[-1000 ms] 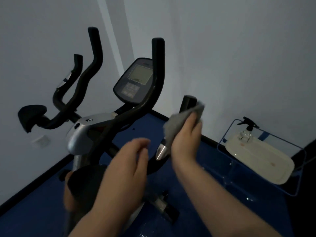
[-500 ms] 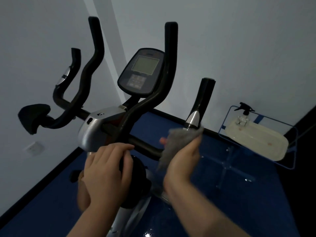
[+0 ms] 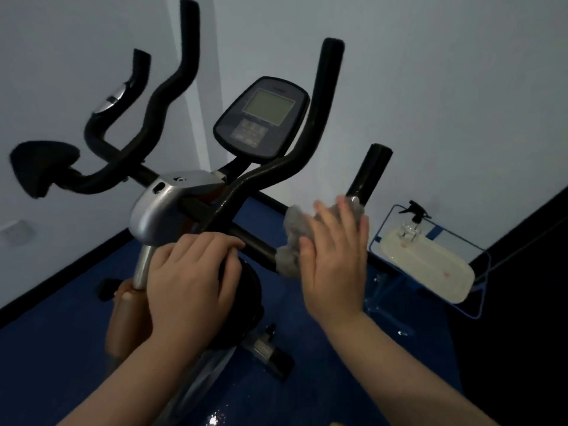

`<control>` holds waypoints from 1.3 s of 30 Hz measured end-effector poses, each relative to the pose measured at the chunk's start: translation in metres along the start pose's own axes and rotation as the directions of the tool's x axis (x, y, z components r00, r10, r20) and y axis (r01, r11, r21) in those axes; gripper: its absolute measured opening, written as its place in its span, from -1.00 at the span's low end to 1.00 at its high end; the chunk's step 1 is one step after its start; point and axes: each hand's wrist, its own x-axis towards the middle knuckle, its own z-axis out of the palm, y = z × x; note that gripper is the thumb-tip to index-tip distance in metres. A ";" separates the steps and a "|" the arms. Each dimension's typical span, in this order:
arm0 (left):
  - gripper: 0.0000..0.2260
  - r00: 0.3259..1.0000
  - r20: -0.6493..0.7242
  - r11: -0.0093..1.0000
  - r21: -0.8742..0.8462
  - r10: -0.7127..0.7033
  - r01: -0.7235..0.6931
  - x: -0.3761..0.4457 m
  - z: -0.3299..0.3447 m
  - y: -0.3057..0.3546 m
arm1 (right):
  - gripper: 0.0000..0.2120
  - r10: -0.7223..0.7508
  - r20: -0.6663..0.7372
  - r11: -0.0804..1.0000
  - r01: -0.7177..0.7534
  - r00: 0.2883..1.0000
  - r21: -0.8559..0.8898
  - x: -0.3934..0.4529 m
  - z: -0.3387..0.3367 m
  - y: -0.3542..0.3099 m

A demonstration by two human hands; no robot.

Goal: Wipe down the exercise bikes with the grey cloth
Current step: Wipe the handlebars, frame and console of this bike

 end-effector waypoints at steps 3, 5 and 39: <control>-0.79 1.000 -0.021 1.000 -0.004 -0.019 0.019 0.000 -0.001 0.000 | -0.54 -0.279 0.275 0.935 0.326 0.920 -0.142 0.000 -0.009 -0.011; -0.80 0.999 -0.038 1.000 -0.014 -0.015 0.014 -0.001 -0.001 -0.001 | -0.42 -0.351 0.522 0.870 0.476 0.777 -0.124 0.013 -0.024 -0.006; -0.87 0.670 -0.094 0.641 -0.413 -0.737 0.647 -0.011 0.007 0.006 | -0.77 -0.855 0.412 0.481 0.778 0.315 0.404 0.145 0.024 -0.047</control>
